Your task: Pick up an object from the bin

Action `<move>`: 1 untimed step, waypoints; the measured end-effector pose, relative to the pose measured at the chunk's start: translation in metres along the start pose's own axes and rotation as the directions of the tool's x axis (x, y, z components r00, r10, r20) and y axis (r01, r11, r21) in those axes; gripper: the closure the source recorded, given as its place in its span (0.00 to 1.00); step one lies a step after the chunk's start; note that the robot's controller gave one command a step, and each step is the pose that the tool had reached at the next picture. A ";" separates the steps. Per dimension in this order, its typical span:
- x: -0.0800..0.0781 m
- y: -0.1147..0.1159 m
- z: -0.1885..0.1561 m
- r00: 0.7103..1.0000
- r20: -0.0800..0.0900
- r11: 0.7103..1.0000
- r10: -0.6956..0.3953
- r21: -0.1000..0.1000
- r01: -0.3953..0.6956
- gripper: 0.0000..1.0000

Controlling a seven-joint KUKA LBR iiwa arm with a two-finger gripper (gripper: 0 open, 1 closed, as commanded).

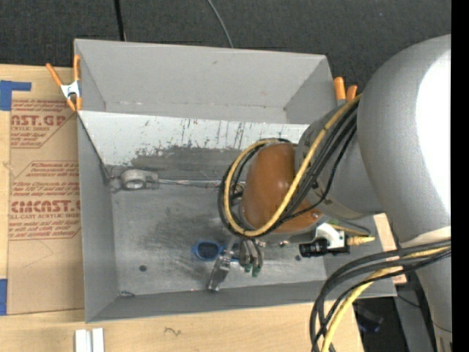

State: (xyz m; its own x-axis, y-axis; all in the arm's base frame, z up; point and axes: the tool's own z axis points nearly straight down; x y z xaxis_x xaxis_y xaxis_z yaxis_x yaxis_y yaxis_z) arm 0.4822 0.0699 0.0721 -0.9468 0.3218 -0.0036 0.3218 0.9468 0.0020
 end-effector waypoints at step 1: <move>-0.001 0.001 -0.001 1.000 -0.002 1.000 -0.001 0.000 0.001 0.00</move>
Offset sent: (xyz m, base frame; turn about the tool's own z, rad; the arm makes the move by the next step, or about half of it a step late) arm 0.0000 0.0000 0.0000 0.0000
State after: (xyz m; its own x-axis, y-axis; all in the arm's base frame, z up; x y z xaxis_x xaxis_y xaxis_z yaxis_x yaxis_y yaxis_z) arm 0.4831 0.0706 0.0731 -0.9470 0.3212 -0.0016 0.3212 0.9470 0.0021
